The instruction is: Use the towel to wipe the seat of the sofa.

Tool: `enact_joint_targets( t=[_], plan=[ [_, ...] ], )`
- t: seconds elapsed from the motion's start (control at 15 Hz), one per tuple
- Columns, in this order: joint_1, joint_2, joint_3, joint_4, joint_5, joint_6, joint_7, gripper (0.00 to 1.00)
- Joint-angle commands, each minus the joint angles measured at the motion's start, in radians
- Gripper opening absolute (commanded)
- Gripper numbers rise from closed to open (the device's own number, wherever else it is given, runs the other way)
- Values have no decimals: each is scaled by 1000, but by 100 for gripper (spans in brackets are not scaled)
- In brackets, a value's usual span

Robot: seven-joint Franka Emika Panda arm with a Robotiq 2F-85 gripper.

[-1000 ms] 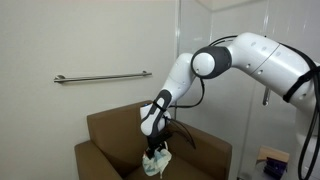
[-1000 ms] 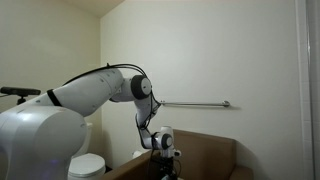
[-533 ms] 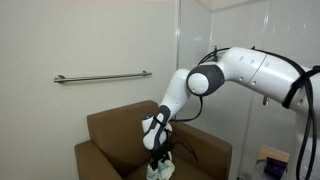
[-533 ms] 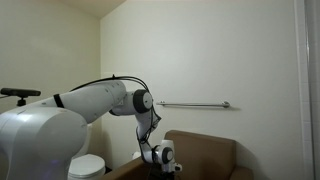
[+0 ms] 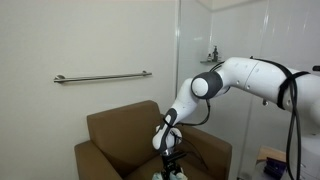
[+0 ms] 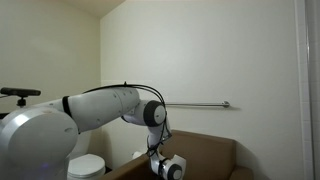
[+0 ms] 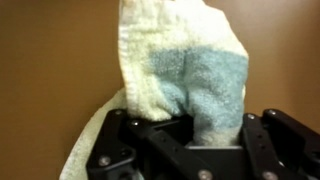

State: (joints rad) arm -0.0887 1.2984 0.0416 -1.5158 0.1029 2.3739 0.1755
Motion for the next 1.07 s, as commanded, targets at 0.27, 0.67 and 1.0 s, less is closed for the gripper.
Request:
enact_joint_targets(
  t=[0.27,0.67,1.0],
  plan=[
    [-61,-111,-12,-233,22,-91,-128,5],
    [-42,-176,-63,-328,18,-59,-103,5],
    [34,-246,-49,-283,11,84,-58,5]
  ],
)
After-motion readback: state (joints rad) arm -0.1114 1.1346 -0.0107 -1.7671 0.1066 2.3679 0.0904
